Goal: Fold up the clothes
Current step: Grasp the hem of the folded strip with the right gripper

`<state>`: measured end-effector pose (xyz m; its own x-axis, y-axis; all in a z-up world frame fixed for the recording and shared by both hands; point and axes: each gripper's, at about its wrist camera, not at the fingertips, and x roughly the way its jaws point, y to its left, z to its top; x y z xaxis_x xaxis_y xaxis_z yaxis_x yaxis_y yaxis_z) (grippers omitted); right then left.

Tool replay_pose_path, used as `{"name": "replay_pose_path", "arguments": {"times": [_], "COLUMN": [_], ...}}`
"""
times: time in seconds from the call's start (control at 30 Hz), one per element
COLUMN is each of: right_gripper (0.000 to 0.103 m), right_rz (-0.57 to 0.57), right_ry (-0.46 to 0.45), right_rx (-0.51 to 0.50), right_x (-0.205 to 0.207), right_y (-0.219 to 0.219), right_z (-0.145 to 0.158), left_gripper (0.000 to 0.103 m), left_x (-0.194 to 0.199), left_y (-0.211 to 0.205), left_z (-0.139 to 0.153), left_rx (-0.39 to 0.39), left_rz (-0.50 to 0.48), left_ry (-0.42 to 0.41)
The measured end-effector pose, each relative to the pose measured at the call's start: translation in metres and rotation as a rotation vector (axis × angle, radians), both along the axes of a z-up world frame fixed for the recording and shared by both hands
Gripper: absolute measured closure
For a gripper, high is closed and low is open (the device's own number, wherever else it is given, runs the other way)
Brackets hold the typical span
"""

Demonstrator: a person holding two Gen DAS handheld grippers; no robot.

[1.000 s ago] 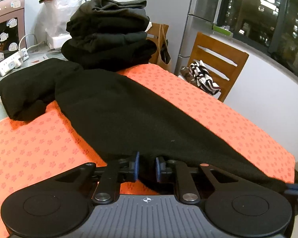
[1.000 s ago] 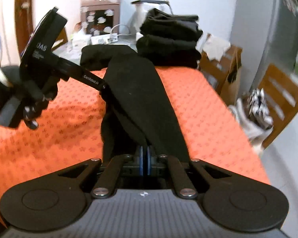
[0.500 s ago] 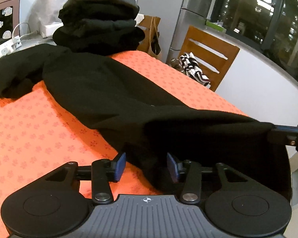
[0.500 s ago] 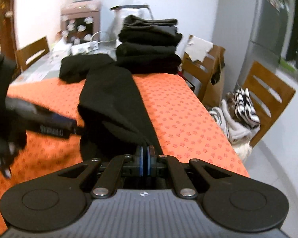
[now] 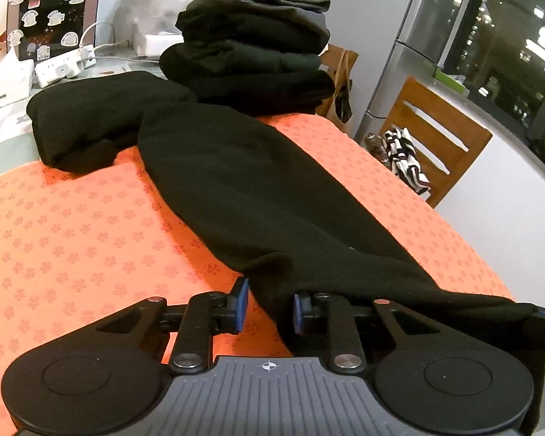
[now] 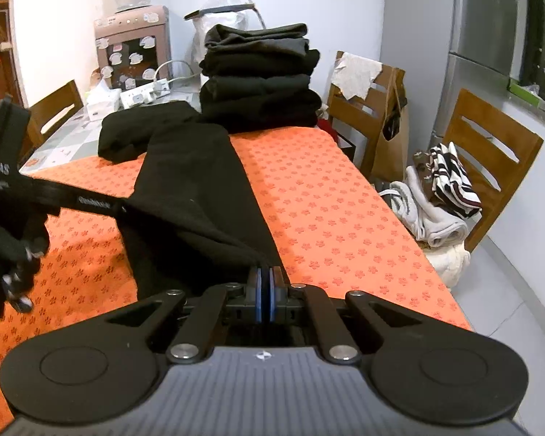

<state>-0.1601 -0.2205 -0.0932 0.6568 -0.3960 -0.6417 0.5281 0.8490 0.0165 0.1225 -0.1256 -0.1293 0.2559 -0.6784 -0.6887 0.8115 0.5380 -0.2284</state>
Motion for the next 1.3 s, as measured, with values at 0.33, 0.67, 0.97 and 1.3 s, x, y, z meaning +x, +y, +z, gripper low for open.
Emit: {"name": "replay_pose_path", "arguments": {"times": [0.33, 0.67, 0.97, 1.3], "right_gripper": [0.098, 0.087, 0.084, 0.071], "right_rz": [0.262, 0.385, 0.234, 0.078], "right_ry": [0.104, 0.197, 0.078, 0.067], "right_rx": [-0.012, 0.077, 0.159, 0.223], "right_x": [0.005, 0.018, -0.031, -0.047], "right_y": [0.033, 0.063, 0.027, -0.015], "right_z": [-0.007, -0.057, -0.033, -0.049], "left_gripper": [0.075, 0.066, 0.066, 0.066], "left_x": [0.016, 0.033, 0.034, 0.036], "left_y": [0.019, 0.039, 0.053, 0.057], "left_z": [-0.011, -0.031, -0.032, -0.036], "left_rx": [0.037, 0.008, -0.058, -0.074], "left_rz": [-0.020, -0.025, -0.013, 0.020], "left_ry": [0.024, 0.093, 0.135, 0.164]}}
